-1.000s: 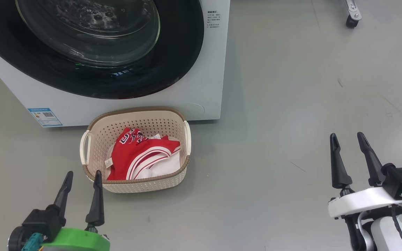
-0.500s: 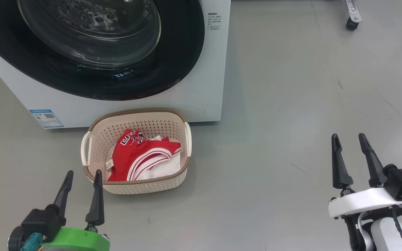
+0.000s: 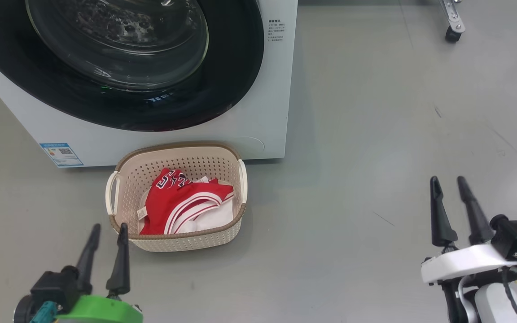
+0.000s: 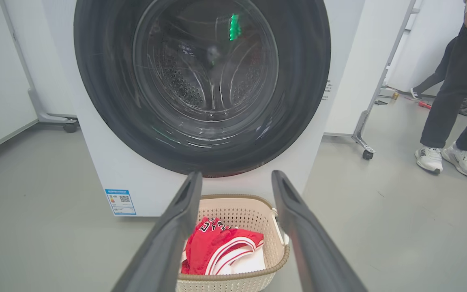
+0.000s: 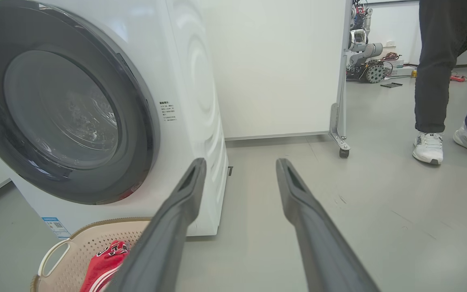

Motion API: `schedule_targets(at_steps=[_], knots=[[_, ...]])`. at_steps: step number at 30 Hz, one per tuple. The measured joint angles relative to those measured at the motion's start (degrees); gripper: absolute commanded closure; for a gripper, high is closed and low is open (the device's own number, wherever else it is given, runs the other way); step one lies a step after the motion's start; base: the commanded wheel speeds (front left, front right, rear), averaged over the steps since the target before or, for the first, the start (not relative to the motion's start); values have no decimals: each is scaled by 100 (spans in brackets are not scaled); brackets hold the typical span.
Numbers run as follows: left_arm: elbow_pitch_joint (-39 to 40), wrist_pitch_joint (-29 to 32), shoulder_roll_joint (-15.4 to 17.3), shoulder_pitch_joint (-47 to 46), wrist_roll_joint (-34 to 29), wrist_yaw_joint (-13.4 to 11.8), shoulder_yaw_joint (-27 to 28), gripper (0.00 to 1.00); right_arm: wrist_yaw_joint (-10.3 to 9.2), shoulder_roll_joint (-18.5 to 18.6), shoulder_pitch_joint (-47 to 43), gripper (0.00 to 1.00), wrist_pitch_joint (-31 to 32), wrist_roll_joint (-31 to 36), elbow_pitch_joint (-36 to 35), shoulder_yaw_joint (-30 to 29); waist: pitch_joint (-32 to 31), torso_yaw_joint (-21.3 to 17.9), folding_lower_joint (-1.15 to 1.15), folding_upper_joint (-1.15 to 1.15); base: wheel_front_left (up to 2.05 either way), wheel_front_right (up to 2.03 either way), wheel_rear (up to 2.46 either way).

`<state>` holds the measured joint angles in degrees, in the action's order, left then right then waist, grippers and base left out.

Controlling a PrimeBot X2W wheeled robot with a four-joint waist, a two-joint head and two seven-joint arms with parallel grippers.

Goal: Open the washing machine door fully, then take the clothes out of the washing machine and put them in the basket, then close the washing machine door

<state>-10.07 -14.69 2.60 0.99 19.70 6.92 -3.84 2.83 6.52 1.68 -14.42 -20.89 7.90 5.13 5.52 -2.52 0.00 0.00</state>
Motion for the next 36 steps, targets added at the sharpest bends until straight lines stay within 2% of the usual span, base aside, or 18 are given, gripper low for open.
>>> schedule_targets(at_steps=[8, 19, 36], knots=[[-172, 1, -60, 83, 174, -1, -62, 100, 5, -108, -139, 100, 34, -182, 198, 18, -14, 6, 0, 0, 0, 0, 0], [-110, 159, -63, 84, 1148, -1, -53, 100, 56, -125, -137, 100, 237, -1132, 222, -99, -85, 40, 0, 0, 0, 0, 0], [-122, 470, -42, 79, 2315, -7, 38, 100, 114, -196, -127, 100, 589, -2231, 315, -304, -168, 79, 0, 0, 0, 0, 0]])
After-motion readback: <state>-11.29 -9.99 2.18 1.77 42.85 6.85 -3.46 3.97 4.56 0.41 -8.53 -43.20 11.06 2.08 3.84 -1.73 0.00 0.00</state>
